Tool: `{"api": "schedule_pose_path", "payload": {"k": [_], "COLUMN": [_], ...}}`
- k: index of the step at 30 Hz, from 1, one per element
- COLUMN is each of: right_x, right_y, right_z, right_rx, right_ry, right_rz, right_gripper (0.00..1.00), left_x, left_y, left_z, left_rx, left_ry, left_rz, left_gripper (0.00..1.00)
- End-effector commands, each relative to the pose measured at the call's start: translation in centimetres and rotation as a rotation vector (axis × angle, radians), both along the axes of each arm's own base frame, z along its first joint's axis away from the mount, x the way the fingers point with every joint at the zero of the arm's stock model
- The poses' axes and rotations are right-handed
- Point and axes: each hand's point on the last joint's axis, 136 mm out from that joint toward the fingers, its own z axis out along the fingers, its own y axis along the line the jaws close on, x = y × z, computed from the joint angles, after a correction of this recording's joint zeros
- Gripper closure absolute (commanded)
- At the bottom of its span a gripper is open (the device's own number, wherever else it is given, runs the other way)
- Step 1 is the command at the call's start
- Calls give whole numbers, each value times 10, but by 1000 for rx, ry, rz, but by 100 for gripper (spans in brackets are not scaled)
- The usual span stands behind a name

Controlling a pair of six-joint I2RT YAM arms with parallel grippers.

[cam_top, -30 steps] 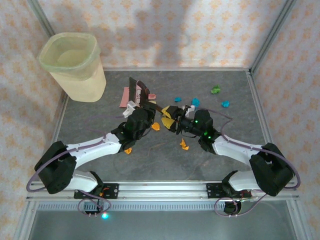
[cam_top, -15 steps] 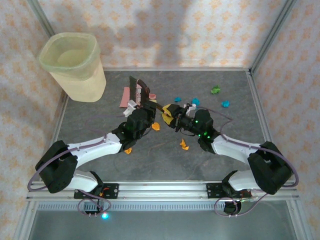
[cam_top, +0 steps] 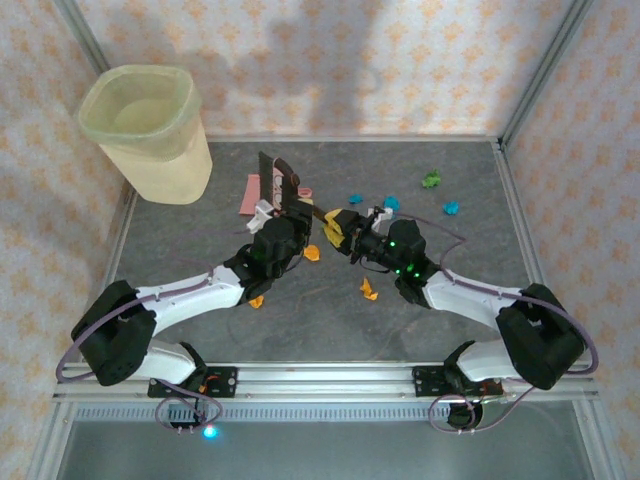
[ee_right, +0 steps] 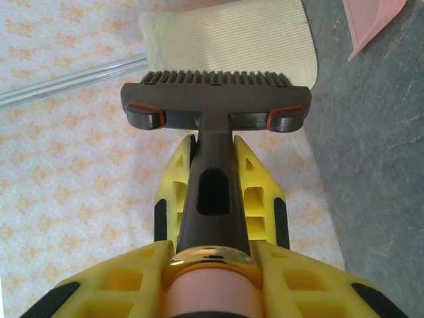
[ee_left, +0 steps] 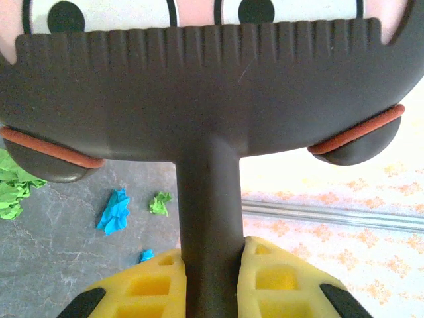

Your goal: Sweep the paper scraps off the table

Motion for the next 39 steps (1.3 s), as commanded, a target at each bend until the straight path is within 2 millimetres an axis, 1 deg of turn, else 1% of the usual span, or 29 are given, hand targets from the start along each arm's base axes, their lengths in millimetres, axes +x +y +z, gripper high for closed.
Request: {"api": "schedule_pose_path", "payload": {"k": [1, 3, 5, 6, 8, 10, 12, 14, 16, 17, 21, 23, 26, 28, 30, 32, 33, 35, 36, 39], "right_x": [4, 2, 0, -1, -4, -5, -8, -11, -15, -17, -19, -20, -20, -20, -22, -23, -24, -25, -25, -27], "right_y": [-11, -15, -20, -24, -35, -48, -62, -79, -93, -101, -142, -163, -182, -185, -187, -187, -184, -185, -185, -188], "right_z": [23, 21, 22, 25, 25, 27, 30, 34, 41, 42, 30, 22, 8, 0, -5, -5, -6, -8, -10, -15], "right_rx": [-41, -105, -175, -203, -285, -368, -450, -526, -603, -654, -904, -1020, -1153, -1204, -1215, -1218, -1223, -1231, -1234, -1238], "right_ry": [-109, -135, -175, -201, -241, -290, -342, -399, -466, -486, -527, -528, -545, -584, -615, -635, -656, -659, -659, -663], "right_rz": [-64, -73, -84, -91, -125, -161, -205, -260, -295, -315, -420, -481, -527, -527, -535, -529, -511, -509, -509, -521], "right_gripper": [100, 100, 100, 100, 100, 100, 100, 100, 100, 100, 100, 100, 100, 100, 100, 100, 100, 100, 100, 100], "left_x": [1, 0, 0, 0, -1, -1, -2, -4, -8, -11, -21, -26, -28, -29, -23, -15, -9, 4, 12, 36], "left_y": [-3, -3, -4, -5, -7, -6, -6, -2, 7, 15, 52, 72, 93, 105, 105, 99, 94, 84, 79, 64], "left_z": [1, 3, 7, 9, 17, 24, 31, 37, 40, 38, 35, 26, 14, 4, -7, -17, -21, -28, -32, -38], "left_rx": [8, 14, 18, 24, 42, 67, 102, 153, 216, 268, 493, 594, 704, 751, 785, 798, 808, 831, 845, 878], "left_ry": [-20, -26, -40, -47, -68, -81, -88, -81, -56, -20, 115, 221, 353, 463, 544, 619, 647, 701, 729, 781], "left_rz": [-20, -27, -38, -47, -71, -92, -128, -159, -175, -174, -145, -128, -94, -49, -51, -80, -93, -114, -122, -142], "left_gripper": [83, 62, 37, 28, 11, 0, 0, 0, 0, 0, 0, 0, 1, 1, 1, 2, 3, 11, 12, 12]}}
